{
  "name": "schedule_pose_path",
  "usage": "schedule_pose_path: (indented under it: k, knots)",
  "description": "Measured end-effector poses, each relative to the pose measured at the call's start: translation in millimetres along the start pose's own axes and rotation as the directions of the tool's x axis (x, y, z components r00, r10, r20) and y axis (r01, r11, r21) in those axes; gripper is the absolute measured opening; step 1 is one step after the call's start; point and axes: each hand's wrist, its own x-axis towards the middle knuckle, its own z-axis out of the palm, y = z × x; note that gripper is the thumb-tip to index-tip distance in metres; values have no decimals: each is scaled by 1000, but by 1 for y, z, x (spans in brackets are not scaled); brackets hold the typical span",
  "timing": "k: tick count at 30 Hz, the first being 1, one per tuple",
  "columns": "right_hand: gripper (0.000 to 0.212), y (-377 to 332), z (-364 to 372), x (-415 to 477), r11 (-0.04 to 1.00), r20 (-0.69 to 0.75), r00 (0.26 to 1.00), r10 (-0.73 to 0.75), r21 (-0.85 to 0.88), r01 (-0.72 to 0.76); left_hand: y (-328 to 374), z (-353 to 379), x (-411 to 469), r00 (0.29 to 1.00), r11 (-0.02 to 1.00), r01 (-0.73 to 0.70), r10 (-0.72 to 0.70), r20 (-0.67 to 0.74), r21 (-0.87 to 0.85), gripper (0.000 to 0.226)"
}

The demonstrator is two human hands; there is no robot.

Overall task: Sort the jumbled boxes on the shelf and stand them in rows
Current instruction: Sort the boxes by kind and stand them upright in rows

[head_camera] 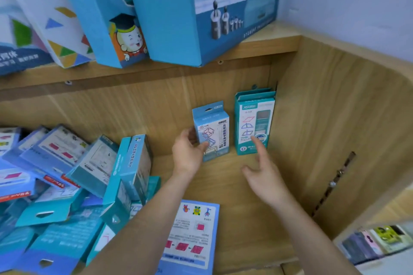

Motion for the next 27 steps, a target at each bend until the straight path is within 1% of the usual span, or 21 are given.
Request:
schedule_pose_path:
  k: [3,5,7,9,11,12,13,15,16,17,19,21,23,25,26,27]
  knots:
    - [82,-12,1,22,995,-54,998,-44,-88,39,0,9,9,999,996,-42,43,-18,74,50]
    - [81,-18,4,30,988,-100,993,-61,-147,46,5,14,10,996,987,-86,86,6,139,48]
    - [79,-21,7,32,985,-133,990,-55,-170,32,10,18,9,993,976,-113,116,-1,186,48]
    - [79,-20,7,32,984,-129,991,-38,-177,14,11,18,7,993,969,-106,115,-30,223,48]
    - [80,-21,5,31,986,-114,993,-31,-167,11,12,15,5,997,973,-45,58,-51,224,50]
    - [80,-22,2,31,988,-107,994,-30,-154,13,13,12,5,999,973,-27,37,-40,230,47]
    - [81,-23,-1,30,990,-103,994,-30,-139,15,16,9,3,999,965,-41,44,-8,258,40]
    - [80,-26,-9,27,994,-73,997,-26,-111,18,26,-8,-8,993,926,-110,84,87,360,20]
    - [79,-26,-12,22,995,-33,999,-24,-102,20,31,-22,-19,987,911,-142,100,128,388,12]
    - [76,-27,-16,15,995,32,999,-24,-97,27,32,-38,-31,981,904,-163,106,163,395,8]
    - [66,-28,-22,-5,990,224,974,-45,-119,73,30,-75,-65,973,907,-187,117,201,377,17]
    - [63,-29,-24,-28,978,415,906,-84,-141,155,22,-107,-99,972,912,-190,122,202,364,25]
    - [64,-32,-18,-46,962,545,830,-123,-141,235,10,-130,-129,979,904,-152,81,190,399,24]
    - [74,-32,-8,-58,926,639,753,-154,-172,335,-7,-143,-150,983,896,-125,54,173,425,23]
    - [83,-30,-3,-63,893,691,705,-162,-202,403,-14,-147,-159,977,901,-134,51,206,413,29]
    - [93,-28,2,-68,847,742,650,-161,-235,478,-20,-150,-168,961,907,-157,48,274,391,44]
